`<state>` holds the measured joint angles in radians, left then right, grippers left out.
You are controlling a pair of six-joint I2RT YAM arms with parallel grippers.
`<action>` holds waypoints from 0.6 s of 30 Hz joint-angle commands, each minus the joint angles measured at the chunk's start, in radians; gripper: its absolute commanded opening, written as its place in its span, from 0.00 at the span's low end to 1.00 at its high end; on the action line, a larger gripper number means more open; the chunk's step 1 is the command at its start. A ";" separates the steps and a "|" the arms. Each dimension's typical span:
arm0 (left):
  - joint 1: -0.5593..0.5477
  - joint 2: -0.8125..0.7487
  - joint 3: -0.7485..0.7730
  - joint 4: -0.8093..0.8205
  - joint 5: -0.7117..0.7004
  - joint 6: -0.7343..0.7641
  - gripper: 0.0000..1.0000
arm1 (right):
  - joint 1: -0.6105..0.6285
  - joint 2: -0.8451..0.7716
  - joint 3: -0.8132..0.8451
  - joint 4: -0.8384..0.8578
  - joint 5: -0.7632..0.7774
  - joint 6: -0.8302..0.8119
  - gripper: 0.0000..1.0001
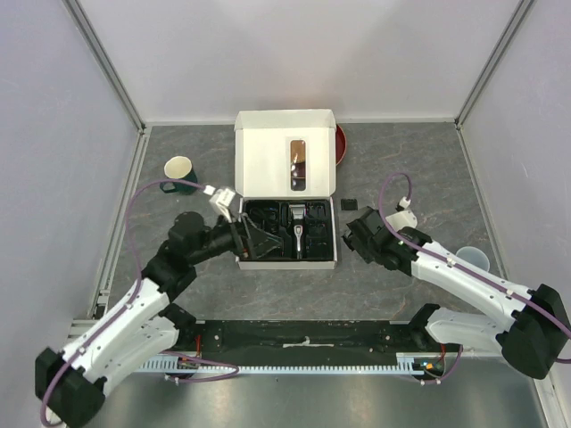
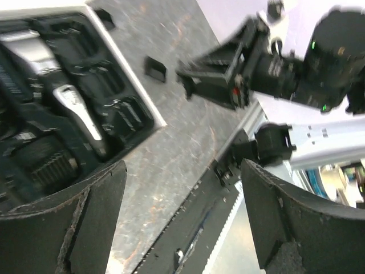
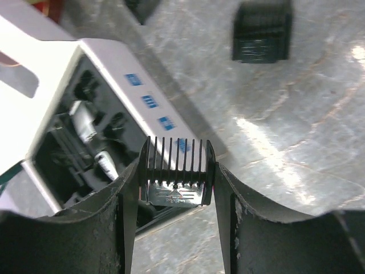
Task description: Sort the hair-cutting tools
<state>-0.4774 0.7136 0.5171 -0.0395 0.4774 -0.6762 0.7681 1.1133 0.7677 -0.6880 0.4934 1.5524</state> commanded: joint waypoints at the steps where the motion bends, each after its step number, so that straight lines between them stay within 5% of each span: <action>1: -0.188 0.142 0.079 0.182 -0.169 -0.006 0.87 | -0.003 -0.006 0.090 0.073 -0.007 -0.054 0.20; 9: -0.431 0.476 0.156 0.381 -0.474 -0.042 0.73 | -0.003 -0.029 0.110 0.120 -0.059 -0.054 0.18; 18: -0.616 0.636 0.165 0.694 -0.801 0.125 0.68 | -0.003 -0.064 0.125 0.133 -0.170 -0.003 0.15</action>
<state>-1.0393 1.3128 0.6331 0.4328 -0.1097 -0.6529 0.7681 1.0821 0.8433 -0.5903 0.3820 1.5188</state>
